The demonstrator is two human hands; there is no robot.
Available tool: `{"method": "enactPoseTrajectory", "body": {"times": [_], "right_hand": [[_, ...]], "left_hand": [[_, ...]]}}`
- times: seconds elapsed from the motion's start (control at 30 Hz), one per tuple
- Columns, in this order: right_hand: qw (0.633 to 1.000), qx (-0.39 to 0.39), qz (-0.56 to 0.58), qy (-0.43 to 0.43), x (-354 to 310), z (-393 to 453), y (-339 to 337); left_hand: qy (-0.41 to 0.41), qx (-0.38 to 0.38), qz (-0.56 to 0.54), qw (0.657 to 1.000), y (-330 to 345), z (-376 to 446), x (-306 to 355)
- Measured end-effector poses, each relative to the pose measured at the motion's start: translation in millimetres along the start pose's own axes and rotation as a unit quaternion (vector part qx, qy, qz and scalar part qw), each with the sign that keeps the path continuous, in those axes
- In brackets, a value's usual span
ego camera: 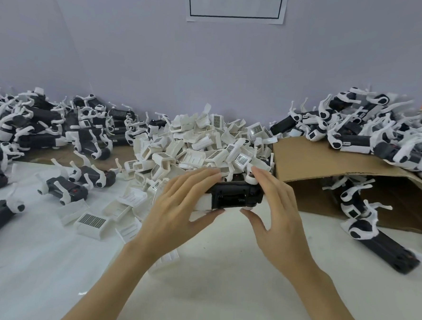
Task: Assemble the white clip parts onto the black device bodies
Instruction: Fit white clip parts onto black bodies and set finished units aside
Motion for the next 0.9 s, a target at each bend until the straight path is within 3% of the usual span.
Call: {"method": "enactPoseTrajectory", "body": {"times": [0.07,0.13,0.2,0.3,0.4,0.5,0.6,0.67,0.73,0.8,0.9], "right_hand": [[0.997,-0.054,0.041,0.043,6,-4,10],[0.984,-0.093,0.100,0.112,13,-11,21],[0.966,-0.098,0.155,0.181,20,-18,28],[0.940,-0.095,0.214,0.247,26,-19,32],[0.891,-0.117,0.306,0.314,33,-22,38],[0.872,-0.114,0.322,0.351,40,-27,42],[0.838,-0.060,0.340,0.422,53,-35,42],[0.812,-0.042,0.353,0.463,60,-40,43],[0.812,-0.063,0.344,0.468,60,-42,46],[0.817,-0.080,0.335,0.462,60,-44,50],[0.864,-0.132,0.277,0.399,48,-43,53]], "left_hand": [[-0.137,-0.017,-0.073,0.988,6,-5,-20],[-0.279,-0.005,-0.152,0.948,11,-18,-41],[-0.359,0.018,-0.205,0.910,13,-28,-51],[-0.399,0.038,-0.243,0.884,15,-31,-55],[-0.440,0.053,-0.244,0.863,17,-34,-60],[-0.472,0.019,-0.273,0.838,28,-37,-59],[-0.498,-0.042,-0.322,0.804,46,-43,-49],[-0.510,-0.047,-0.347,0.786,51,-47,-44],[-0.529,-0.041,-0.361,0.767,53,-51,-44],[-0.531,-0.038,-0.334,0.778,51,-51,-45],[-0.434,-0.013,-0.229,0.871,36,-38,-40]]}}
Point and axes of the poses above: each hand's wrist, its own z-axis towards the middle knuckle, its own y-axis out of the palm, x = y × z, the point moved 10 cm from there along z, towards the middle knuckle, and after that the axes turned 7 degrees about x, right-handed, at the moved point
